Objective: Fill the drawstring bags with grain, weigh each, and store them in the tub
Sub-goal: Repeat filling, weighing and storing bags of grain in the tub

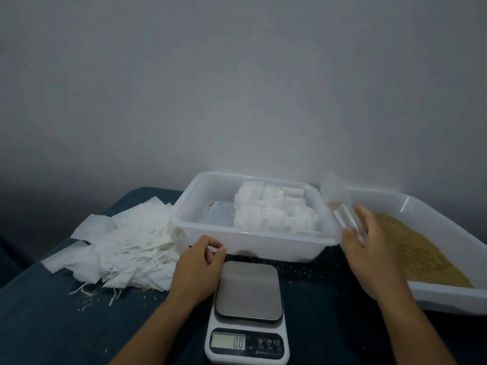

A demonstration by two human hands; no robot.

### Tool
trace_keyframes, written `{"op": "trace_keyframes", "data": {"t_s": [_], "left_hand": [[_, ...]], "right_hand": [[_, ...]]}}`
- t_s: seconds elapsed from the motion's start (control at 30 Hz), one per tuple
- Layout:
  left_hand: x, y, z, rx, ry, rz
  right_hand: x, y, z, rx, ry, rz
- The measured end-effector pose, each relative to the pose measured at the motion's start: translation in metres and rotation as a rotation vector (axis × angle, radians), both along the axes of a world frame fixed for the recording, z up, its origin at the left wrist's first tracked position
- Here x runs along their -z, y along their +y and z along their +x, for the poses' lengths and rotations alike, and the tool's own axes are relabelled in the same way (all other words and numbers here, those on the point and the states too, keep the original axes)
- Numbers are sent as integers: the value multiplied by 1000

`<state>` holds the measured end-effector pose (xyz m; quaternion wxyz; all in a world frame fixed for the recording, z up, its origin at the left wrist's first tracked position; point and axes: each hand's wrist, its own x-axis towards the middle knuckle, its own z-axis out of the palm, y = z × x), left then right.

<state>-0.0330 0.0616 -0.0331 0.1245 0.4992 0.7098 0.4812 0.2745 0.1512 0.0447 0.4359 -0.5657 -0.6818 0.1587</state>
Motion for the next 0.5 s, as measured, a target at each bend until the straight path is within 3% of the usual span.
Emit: {"op": "trace_keyframes", "data": {"t_s": [0.13, 0.23, 0.33, 0.5], "left_hand": [[14, 7, -21, -19, -53, -178], [20, 14, -25, 2, -25, -262], [19, 15, -24, 16, -36, -262], [25, 14, -19, 37, 15, -299]], "right_hand": [[-17, 46, 61, 215, -79, -20], [-19, 88, 119, 349, -149, -232], [-9, 114, 149, 346, -308, -416], [20, 120, 150, 322, -680, -486]]}}
